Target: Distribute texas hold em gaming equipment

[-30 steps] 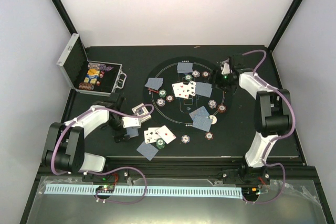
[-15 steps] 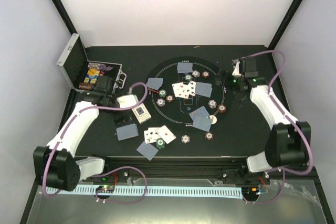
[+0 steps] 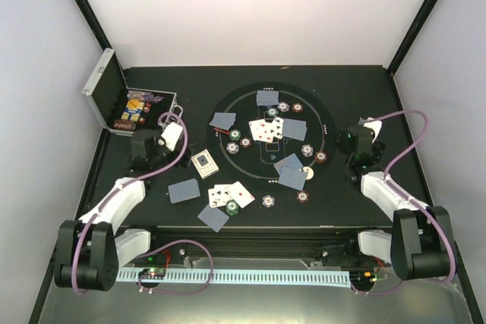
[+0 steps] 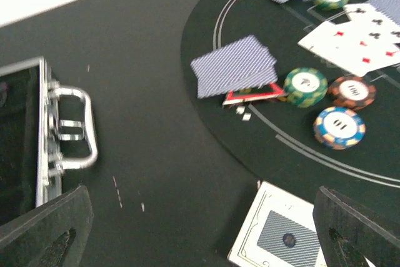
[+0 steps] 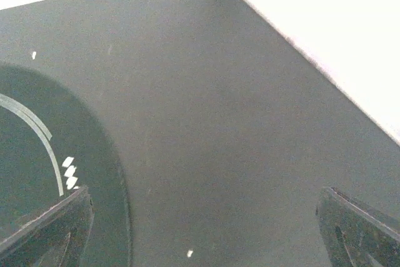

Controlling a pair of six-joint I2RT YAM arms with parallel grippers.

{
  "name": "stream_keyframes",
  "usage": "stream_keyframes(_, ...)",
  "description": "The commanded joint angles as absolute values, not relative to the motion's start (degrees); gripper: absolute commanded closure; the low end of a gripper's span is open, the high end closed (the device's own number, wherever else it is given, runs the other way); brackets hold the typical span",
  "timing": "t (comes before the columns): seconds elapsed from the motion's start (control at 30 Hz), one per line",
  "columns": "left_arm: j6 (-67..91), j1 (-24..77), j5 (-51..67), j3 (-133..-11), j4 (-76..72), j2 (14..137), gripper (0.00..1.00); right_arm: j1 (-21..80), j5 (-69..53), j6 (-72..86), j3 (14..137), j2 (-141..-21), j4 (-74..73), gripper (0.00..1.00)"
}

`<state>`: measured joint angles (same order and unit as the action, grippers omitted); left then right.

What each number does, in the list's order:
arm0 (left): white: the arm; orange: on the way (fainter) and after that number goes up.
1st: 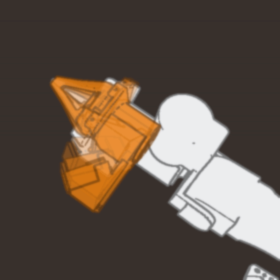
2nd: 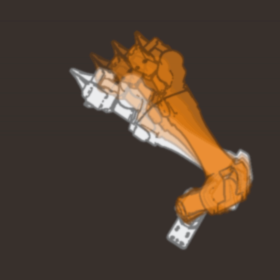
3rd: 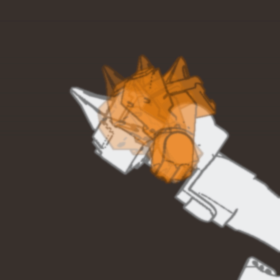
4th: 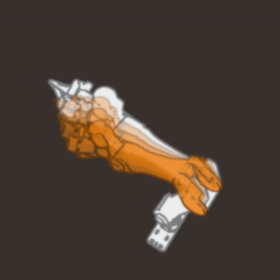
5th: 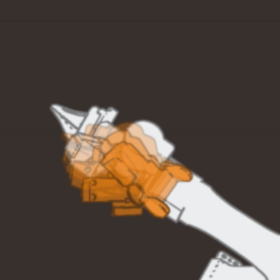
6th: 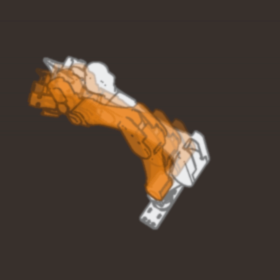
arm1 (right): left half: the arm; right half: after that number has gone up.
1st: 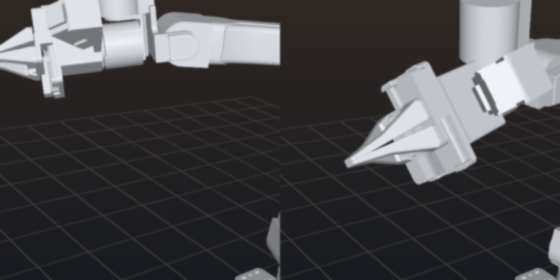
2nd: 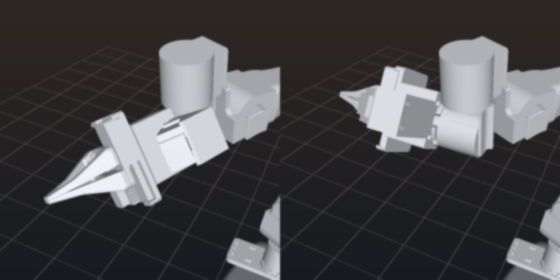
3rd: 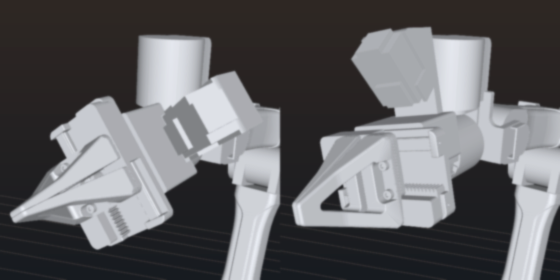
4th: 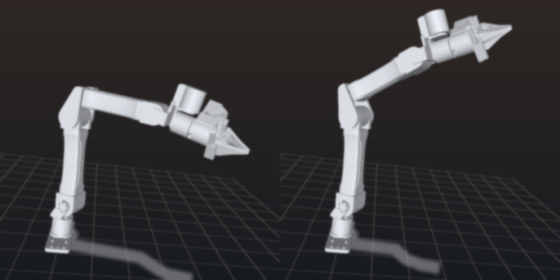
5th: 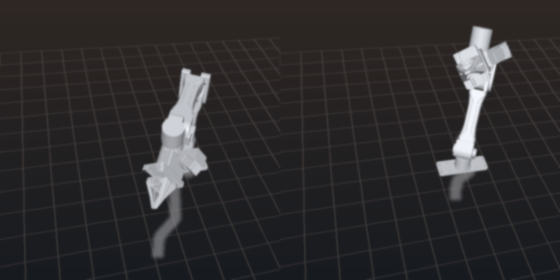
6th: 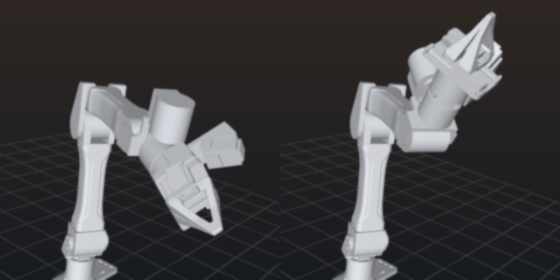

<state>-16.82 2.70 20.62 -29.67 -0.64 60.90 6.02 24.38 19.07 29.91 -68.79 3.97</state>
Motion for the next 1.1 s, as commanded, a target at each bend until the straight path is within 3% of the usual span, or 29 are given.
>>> stream_keyframes(0.0,-7.4,2.4,14.3,-21.3,-30.7,63.5,0.01,5.7,35.5,13.1,24.0,-69.4,27.3,0.00)
stream_keyframes(0.13,-8.4,2.4,13.7,-14.0,-47.9,66.7,0.01,5.5,35.8,9.6,17.7,-70.5,43.7,0.00)
stream_keyframes(0.27,-8.5,2.4,8.0,-11.6,-56.2,68.8,0.01,5.2,31.8,8.0,15.3,-74.8,55.0,0.00)
stream_keyframes(0.37,-8.0,2.0,5.7,-6.0,-75.6,78.5,0.01,5.3,21.8,3.3,15.3,-76.3,56.6,0.00)
stream_keyframes(0.43,-8.8,2.5,5.5,-4.8,-85.3,83.9,0.01,5.3,15.7,-0.3,11.0,-81.0,68.7,0.00)
stream_keyframes(0.47,-8.9,2.7,5.2,-5.7,-80.7,82.4,0.01,5.5,15.5,-1.0,10.3,-82.2,72.7,0.00)
stream_keyframes(0.53,-7.0,2.7,3.8,-11.8,-61.1,77.2,0.01,5.1,15.7,0.8,14.6,-79.8,60.7,0.00)
stream_keyframes(0.57,-6.8,2.4,3.0,-14.9,-57.1,78.0,0.01,4.1,14.9,1.4,14.9,-81.1,62.9,0.00)
stream_keyframes(0.67,-5.0,0.6,3.5,-15.6,-61.3,81.5,0.01,3.6,14.2,2.0,15.5,-80.0,59.5,0.00)
stream_keyframes(0.8,-4.2,0.5,3.2,-18.2,-52.2,79.1,0.01,3.6,14.1,1.8,15.1,-79.8,59.8,0.00)
stream_keyframes(1.07,-4.6,0.5,3.3,-17.9,-53.4,79.4,0.01,3.6,14.1,1.7,15.1,-80.1,60.5,0.00)
